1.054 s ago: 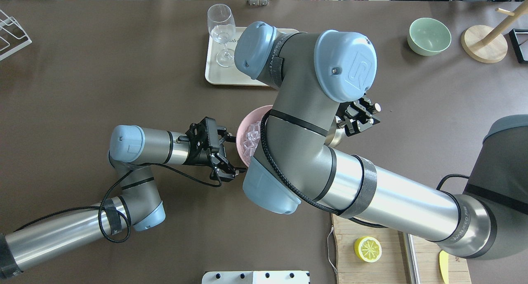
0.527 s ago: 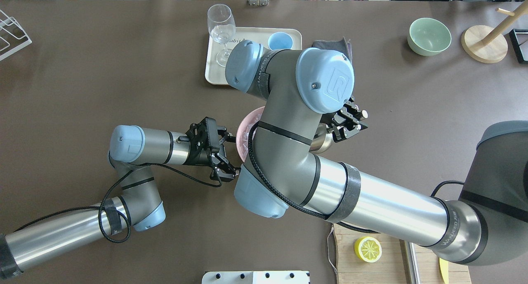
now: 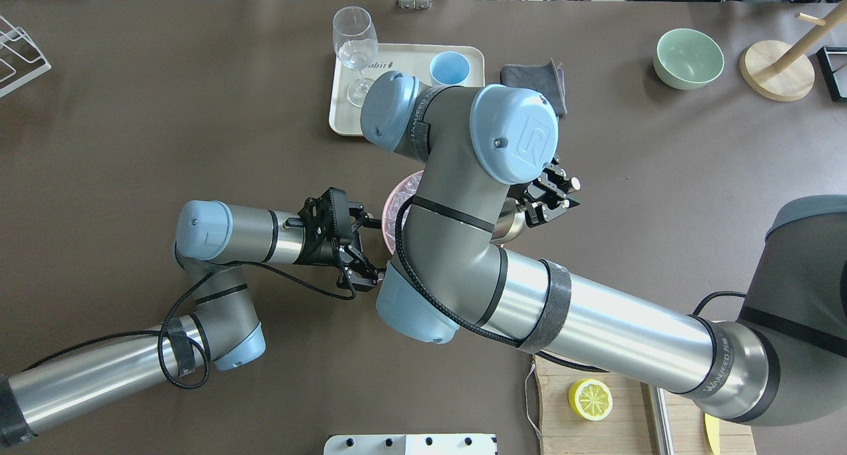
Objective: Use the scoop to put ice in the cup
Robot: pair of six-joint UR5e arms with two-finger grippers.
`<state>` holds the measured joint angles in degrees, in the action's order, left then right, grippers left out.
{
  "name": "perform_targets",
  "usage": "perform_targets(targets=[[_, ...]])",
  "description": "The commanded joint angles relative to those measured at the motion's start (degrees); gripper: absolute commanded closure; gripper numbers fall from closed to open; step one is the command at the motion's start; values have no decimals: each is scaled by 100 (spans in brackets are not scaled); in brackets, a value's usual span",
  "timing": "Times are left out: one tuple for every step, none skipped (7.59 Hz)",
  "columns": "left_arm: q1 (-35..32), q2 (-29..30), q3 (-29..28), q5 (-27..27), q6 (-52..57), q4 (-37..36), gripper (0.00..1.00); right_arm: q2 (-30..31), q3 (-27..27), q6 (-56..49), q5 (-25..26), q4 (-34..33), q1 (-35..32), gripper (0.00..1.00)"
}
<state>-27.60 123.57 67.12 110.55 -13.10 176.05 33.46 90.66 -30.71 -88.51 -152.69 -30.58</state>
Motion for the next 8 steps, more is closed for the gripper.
perform_targets(targets=[[0, -9, -6, 2, 0, 0, 2, 274, -22, 179, -8, 483, 9, 100], [0, -17, -6, 2, 0, 0, 2, 406, -22, 301, -35, 686, 9, 100], [9, -26, 3, 2, 0, 0, 2, 529, 13, 442, -52, 914, 0, 100], [9, -26, -6, 2, 0, 0, 2, 608, 48, 556, -61, 1055, 0, 100], [9, -35, -6, 2, 0, 0, 2, 679, 92, 731, -61, 1187, 8, 100], [9, -35, -6, 11, 0, 0, 2, 792, 206, 890, -61, 1311, 9, 100], [9, -35, -6, 2, 9, 0, 2, 854, 242, 909, -52, 1442, 9, 100], [9, -35, -6, 2, 0, 0, 2, 942, 355, 1022, -35, 1478, 9, 100]])
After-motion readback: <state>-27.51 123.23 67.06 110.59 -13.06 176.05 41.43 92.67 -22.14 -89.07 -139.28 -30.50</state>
